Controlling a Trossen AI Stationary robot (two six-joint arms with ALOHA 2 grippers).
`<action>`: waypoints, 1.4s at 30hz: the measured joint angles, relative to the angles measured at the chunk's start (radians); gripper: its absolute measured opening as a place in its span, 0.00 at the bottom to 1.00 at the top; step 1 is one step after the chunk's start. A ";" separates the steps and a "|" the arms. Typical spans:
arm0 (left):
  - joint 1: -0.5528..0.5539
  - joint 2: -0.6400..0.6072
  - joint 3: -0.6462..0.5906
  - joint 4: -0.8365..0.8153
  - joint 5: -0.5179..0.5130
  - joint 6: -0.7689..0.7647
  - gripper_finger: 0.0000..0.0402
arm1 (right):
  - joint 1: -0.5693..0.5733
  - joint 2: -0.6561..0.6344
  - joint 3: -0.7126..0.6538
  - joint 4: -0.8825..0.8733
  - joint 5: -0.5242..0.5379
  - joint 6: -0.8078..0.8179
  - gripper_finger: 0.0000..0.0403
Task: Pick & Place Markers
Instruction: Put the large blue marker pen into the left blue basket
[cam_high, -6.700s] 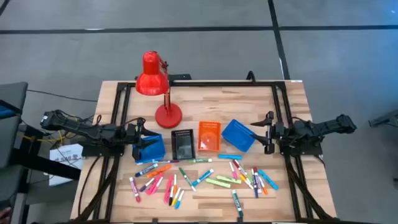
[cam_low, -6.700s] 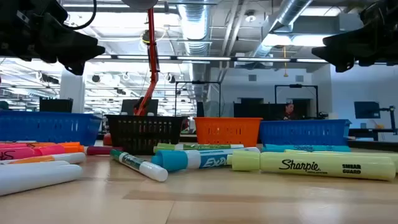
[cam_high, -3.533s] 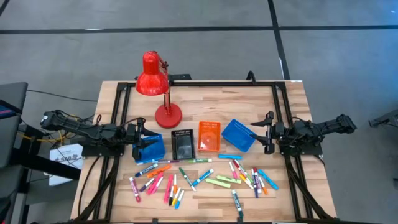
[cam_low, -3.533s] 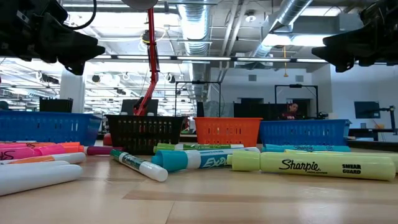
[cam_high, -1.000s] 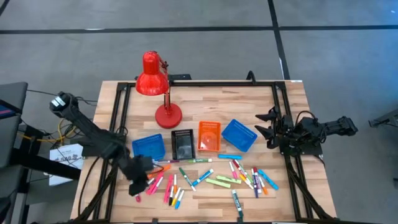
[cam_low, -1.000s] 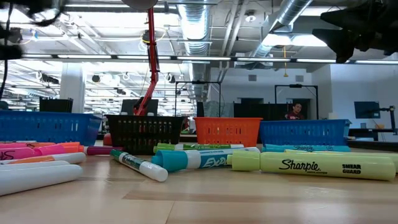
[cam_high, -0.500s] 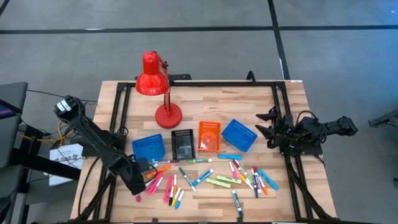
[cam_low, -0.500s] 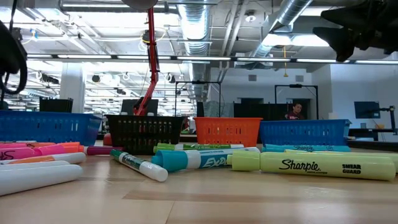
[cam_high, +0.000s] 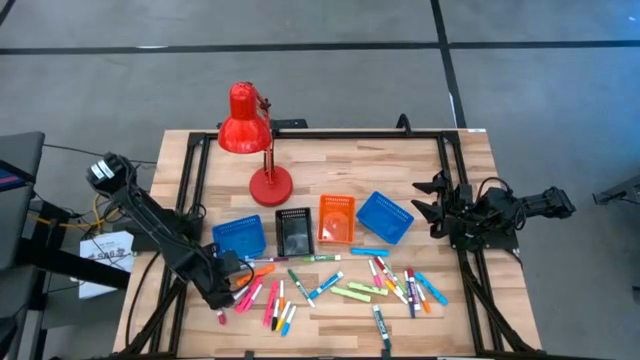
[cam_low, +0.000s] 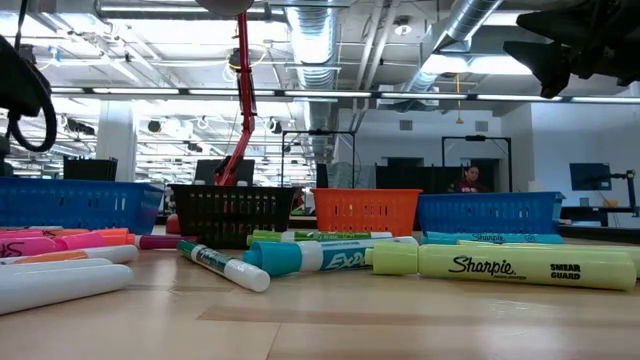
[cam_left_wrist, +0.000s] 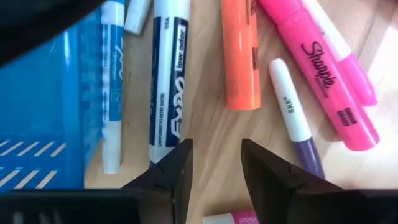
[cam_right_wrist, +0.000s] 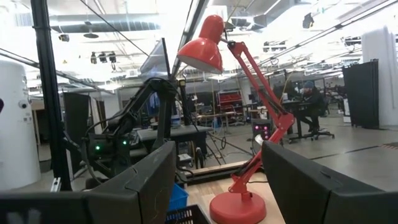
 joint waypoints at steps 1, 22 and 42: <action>0.000 -0.004 0.000 0.000 -0.004 0.001 0.33 | 0.000 0.000 0.000 0.000 0.001 0.000 0.57; 0.004 -0.003 -0.023 -0.056 -0.149 0.214 0.22 | 0.000 0.000 0.000 -0.001 0.001 -0.002 0.57; 0.059 -0.003 -0.073 -0.052 -0.238 0.353 0.37 | 0.000 0.000 0.000 -0.001 0.000 -0.052 0.57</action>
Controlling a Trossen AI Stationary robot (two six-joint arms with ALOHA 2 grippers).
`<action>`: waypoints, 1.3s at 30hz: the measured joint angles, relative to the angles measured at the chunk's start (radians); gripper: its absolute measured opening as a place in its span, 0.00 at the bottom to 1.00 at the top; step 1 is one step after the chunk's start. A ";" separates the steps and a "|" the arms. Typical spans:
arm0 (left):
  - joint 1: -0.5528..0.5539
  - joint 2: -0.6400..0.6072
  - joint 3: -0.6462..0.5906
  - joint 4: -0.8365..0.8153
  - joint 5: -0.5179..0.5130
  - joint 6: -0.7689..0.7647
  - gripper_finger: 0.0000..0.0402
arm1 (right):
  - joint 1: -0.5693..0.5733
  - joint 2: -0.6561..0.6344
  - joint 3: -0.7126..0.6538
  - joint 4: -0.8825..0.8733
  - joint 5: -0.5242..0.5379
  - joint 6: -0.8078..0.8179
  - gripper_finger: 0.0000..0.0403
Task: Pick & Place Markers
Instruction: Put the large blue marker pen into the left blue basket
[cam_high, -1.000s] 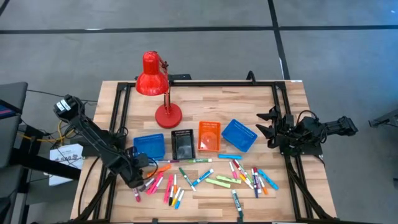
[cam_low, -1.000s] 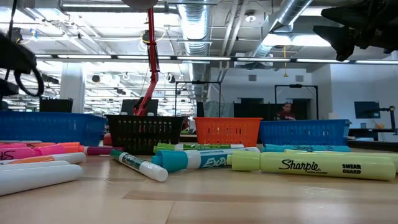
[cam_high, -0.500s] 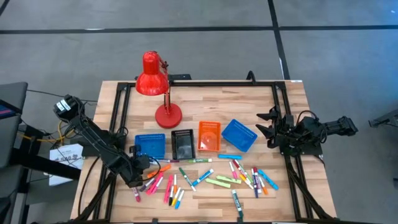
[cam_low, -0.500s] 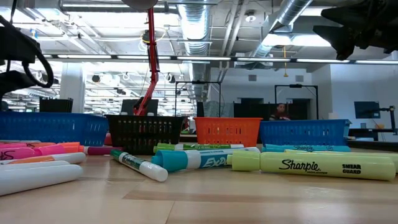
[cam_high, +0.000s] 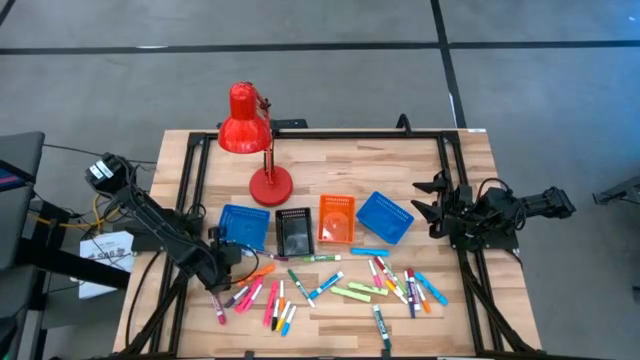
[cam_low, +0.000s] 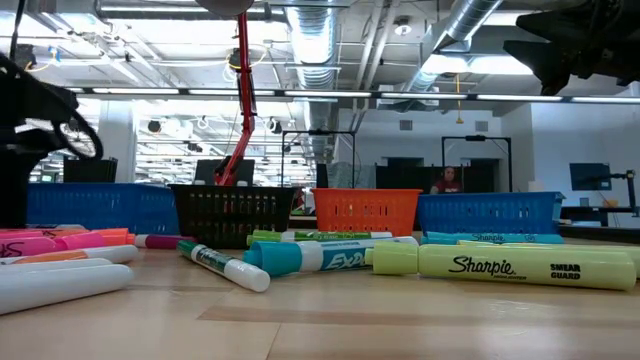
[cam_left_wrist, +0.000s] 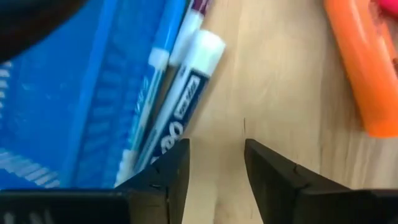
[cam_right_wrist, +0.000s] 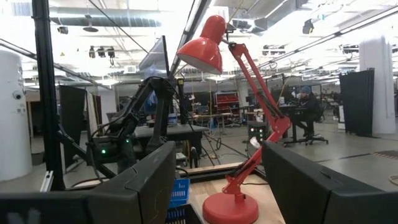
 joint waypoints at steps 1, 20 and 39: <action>0.000 0.000 0.011 0.003 -0.011 0.031 0.37 | 0.000 0.000 0.000 0.000 0.000 0.000 0.57; 0.124 -0.001 -0.029 0.052 -0.021 0.259 0.28 | 0.000 0.000 0.000 0.000 0.000 -0.026 0.57; 0.124 0.000 0.047 0.263 -0.126 0.286 0.15 | 0.000 0.000 0.000 0.023 -0.001 -0.012 0.57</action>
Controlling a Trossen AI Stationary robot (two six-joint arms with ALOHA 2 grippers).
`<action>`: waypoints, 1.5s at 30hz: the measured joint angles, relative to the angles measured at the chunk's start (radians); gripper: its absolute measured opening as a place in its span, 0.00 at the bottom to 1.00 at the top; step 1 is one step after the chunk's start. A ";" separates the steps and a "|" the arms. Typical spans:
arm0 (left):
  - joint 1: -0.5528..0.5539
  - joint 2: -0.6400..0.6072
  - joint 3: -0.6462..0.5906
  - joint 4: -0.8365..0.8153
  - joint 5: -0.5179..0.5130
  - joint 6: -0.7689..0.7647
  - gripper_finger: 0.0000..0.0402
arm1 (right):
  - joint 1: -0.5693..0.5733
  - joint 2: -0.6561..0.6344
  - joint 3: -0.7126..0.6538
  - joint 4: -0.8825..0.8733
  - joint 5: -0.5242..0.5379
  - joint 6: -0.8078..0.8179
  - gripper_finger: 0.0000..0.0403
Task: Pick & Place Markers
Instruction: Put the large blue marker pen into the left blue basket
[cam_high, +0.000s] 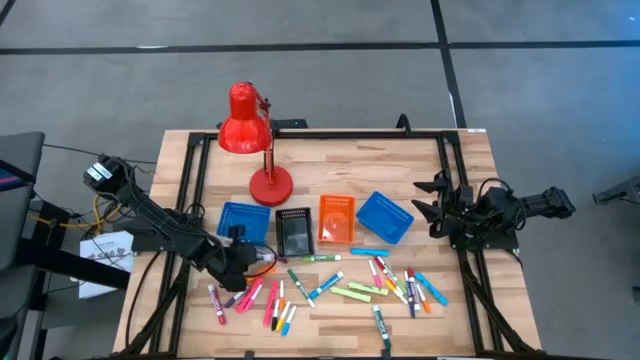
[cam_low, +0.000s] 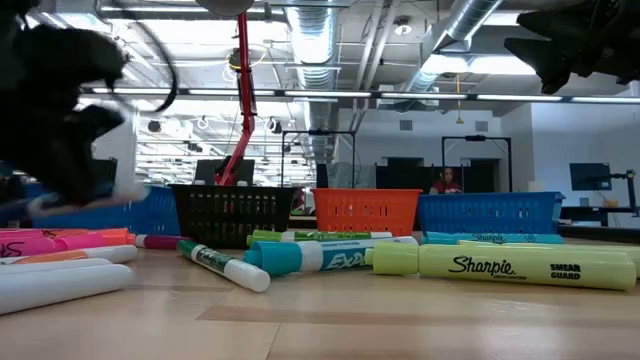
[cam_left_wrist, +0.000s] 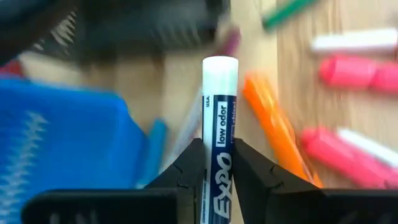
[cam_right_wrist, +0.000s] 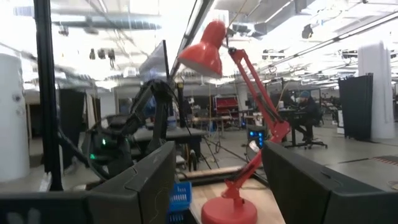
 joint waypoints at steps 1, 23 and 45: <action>0.000 0.000 0.012 -0.001 -0.041 0.026 0.15 | 0.000 0.000 0.000 0.015 0.000 0.012 0.57; 0.359 -0.135 0.173 -0.349 -0.115 0.446 0.17 | 0.000 0.252 0.000 0.202 -0.053 0.172 0.57; 0.751 0.118 0.155 -0.367 0.186 0.589 0.17 | 0.000 0.635 0.101 0.413 -0.054 0.172 0.57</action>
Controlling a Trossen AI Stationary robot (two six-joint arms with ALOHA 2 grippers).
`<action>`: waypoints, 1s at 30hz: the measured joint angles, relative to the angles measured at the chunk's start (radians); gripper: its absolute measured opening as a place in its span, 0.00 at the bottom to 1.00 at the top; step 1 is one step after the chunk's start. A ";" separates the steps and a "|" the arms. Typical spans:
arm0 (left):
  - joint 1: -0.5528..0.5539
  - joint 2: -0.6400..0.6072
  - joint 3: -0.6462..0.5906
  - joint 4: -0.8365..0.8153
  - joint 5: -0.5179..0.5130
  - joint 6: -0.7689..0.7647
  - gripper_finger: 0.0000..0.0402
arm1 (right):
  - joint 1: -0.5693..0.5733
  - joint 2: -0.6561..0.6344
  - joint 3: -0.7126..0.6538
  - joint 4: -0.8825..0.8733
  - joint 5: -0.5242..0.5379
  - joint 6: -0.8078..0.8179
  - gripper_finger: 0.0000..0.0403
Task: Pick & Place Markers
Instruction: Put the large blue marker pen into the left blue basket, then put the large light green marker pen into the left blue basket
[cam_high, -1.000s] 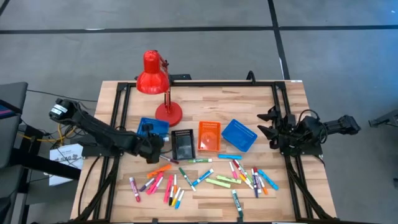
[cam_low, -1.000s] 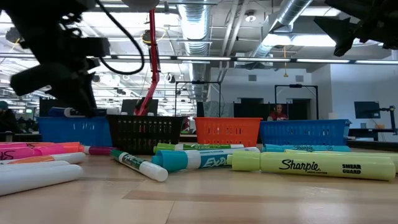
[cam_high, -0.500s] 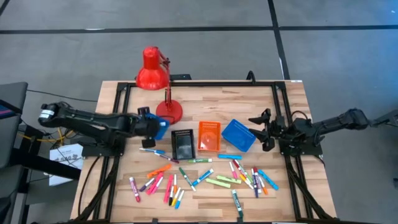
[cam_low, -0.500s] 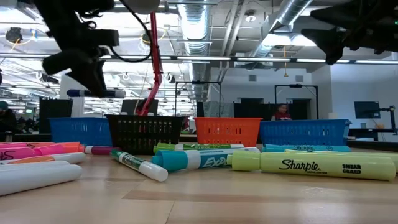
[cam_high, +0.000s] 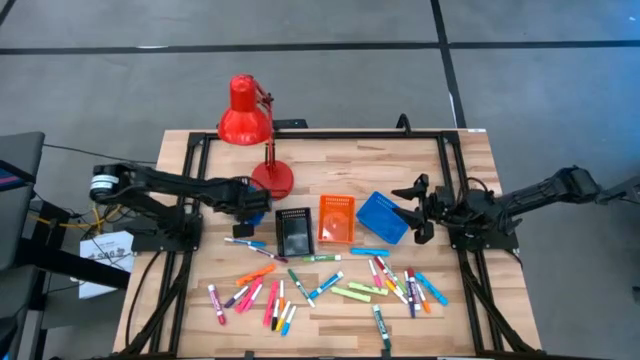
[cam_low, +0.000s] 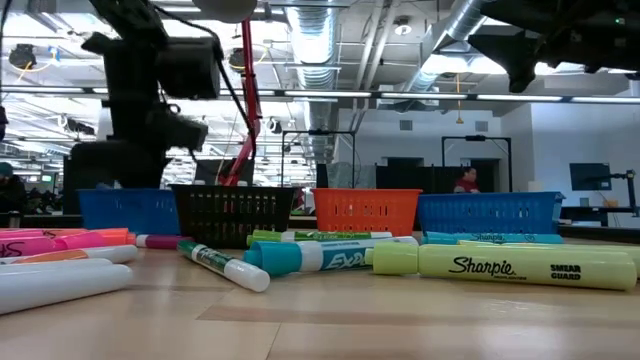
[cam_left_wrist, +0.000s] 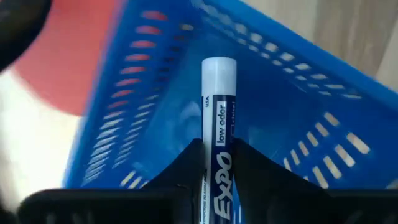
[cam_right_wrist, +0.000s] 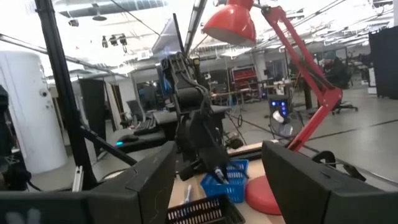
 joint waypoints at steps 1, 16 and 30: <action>-0.004 0.019 0.000 0.001 0.009 0.000 0.17 | 0.000 0.014 0.007 -0.001 0.000 0.000 0.57; -0.153 -0.103 0.000 0.063 0.145 -0.155 0.37 | 0.000 0.193 0.116 -0.001 -0.001 -0.027 0.57; -0.344 -0.472 0.001 0.247 0.125 -0.310 0.34 | 0.000 0.540 0.364 -0.023 -0.116 -0.027 0.57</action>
